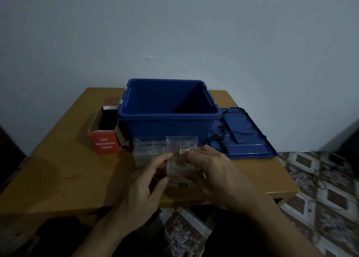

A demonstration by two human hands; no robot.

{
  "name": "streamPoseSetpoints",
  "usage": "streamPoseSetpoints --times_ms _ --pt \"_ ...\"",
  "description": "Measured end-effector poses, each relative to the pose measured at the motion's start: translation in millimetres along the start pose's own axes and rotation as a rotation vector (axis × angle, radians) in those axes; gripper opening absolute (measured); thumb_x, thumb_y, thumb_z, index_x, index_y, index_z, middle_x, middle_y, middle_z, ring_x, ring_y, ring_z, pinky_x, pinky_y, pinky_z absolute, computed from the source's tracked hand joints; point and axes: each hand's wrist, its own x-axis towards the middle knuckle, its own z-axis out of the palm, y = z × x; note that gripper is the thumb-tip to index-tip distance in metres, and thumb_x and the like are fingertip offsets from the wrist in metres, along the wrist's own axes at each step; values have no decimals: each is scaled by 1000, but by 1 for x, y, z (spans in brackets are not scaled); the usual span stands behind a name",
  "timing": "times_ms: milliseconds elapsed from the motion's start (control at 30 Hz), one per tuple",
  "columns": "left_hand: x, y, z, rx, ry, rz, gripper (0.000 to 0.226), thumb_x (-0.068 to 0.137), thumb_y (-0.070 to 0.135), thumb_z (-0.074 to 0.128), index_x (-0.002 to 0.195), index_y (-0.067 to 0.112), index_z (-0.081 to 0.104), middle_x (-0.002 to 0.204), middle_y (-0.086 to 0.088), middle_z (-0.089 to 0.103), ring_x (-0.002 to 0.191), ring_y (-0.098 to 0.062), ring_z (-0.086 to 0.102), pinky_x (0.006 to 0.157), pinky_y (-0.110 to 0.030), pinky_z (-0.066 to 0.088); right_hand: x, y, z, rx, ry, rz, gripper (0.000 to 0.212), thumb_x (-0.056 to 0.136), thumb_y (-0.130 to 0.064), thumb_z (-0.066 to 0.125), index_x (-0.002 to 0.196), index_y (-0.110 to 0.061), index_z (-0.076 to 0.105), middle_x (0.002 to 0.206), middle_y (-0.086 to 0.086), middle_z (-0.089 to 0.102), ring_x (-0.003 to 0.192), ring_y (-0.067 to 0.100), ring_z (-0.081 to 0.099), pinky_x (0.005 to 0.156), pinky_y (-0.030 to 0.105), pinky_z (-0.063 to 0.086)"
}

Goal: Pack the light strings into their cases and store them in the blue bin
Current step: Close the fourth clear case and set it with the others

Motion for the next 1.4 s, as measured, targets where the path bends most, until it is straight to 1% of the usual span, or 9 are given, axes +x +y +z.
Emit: streamPoseSetpoints --times_ms 100,300,400,567,667,867,1000,1100,1400 --pt "1 2 0 77 3 97 46 99 20 55 139 41 47 132 26 55 120 3 56 92 -13 46 -3 1 6 9 31 11 35 96 -45 47 128 -35 58 122 -11 44 101 4 48 77 10 38" --pt "-2 -4 0 89 45 124 34 96 21 59 128 34 58 125 23 61 118 0 58 92 -22 51 -8 1 17 -104 152 15 34 99 -43 45 127 -37 63 95 -10 49 85 11 41 70 31 41" --pt "-3 -3 -2 124 42 150 35 96 21 59 128 35 57 122 22 61 116 1 59 89 -20 50 -11 0 19 -55 196 16 29 98 -39 53 126 -33 61 96 -12 53 86 9 44 72 27 40" --pt "-2 -1 -1 146 34 192 39 98 15 58 133 32 56 114 20 60 103 -4 61 82 -20 49 -17 2 16 81 248 89 19 91 -36 71 99 -30 54 98 -17 53 87 2 54 67 19 48" --pt "-2 -3 -2 142 49 204 39 97 13 59 132 29 58 113 17 61 103 -6 63 82 -25 52 -22 6 9 156 233 95 18 89 -29 74 106 -28 68 110 -17 57 97 -4 58 77 10 47" --pt "-2 -2 -2 131 64 207 38 95 13 60 132 22 59 113 11 64 106 -10 64 83 -32 54 -28 10 6 183 256 119 22 87 -21 76 105 -31 69 100 -22 68 96 -11 59 78 4 44" --pt "-2 -3 -4 138 54 211 41 94 10 61 133 23 57 119 11 65 114 -8 62 89 -31 54 -25 15 9 145 187 141 10 88 -35 69 98 -32 70 107 -19 65 99 -10 55 77 5 42" --pt "-2 -1 -5 156 40 224 34 95 9 59 127 20 62 119 8 64 115 -8 61 90 -32 53 -27 18 15 140 133 103 21 93 -44 58 92 -26 69 123 -18 53 107 -7 52 81 4 43" --pt "-2 1 -4 163 1 183 16 97 19 59 111 19 67 109 11 59 104 -10 61 80 -31 51 -30 10 25 153 107 133 29 96 -47 47 110 -27 64 123 -21 43 103 -4 53 79 12 51"
